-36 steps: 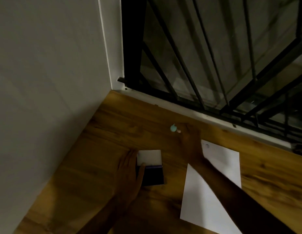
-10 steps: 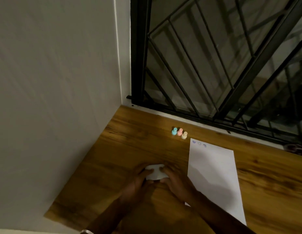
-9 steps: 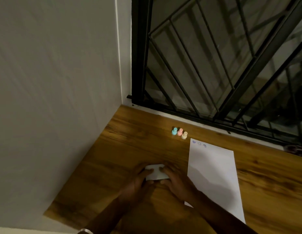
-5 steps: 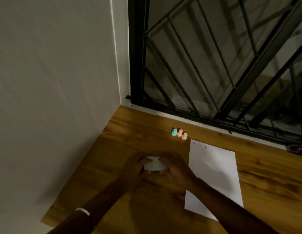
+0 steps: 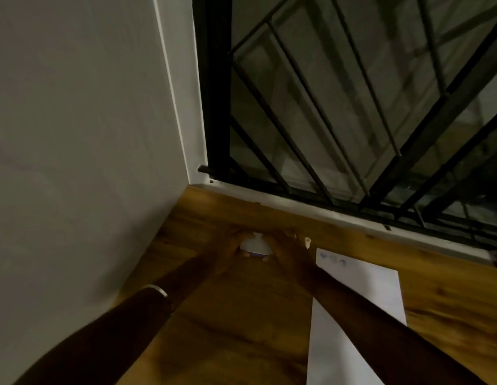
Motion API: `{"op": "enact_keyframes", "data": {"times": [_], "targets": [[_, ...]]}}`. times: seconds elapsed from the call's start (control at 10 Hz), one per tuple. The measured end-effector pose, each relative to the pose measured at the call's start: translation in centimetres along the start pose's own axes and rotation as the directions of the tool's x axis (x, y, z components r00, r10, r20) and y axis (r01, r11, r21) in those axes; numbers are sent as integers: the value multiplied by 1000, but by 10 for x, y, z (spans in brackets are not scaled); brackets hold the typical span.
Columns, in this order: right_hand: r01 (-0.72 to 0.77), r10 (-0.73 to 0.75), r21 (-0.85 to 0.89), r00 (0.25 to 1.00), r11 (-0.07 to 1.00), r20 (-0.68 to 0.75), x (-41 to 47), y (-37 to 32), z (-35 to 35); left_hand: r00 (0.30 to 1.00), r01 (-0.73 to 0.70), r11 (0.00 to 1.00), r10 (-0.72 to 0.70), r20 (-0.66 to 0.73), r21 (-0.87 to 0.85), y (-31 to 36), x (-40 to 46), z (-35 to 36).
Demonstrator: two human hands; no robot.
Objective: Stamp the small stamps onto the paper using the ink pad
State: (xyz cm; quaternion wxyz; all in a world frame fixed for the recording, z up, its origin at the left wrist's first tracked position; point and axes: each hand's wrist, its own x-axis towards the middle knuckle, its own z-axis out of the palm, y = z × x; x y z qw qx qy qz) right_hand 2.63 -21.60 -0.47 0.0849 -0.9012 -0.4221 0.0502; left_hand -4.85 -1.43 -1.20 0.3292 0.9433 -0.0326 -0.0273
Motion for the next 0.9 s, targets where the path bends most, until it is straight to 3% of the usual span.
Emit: {"op": "enact_keyframes", "data": {"times": [0.2,0.3,0.7,0.9], "targets": [[-2,-1,-102,1000,995,-24,32,11,-6,999,-17,991,23,-46,136,-18,31,-7],[-5,5,-142,1000,990,-2,40,16,-3,998,-25,992,32,-57,126,-21,39,-3],[-105,105,-42,994,994,11,38,9,-2,993,-67,991,77,-88,114,-19,34,10],[-144,144,-1,989,990,-26,22,-3,-14,989,107,985,-92,-119,134,-1,21,5]]}}
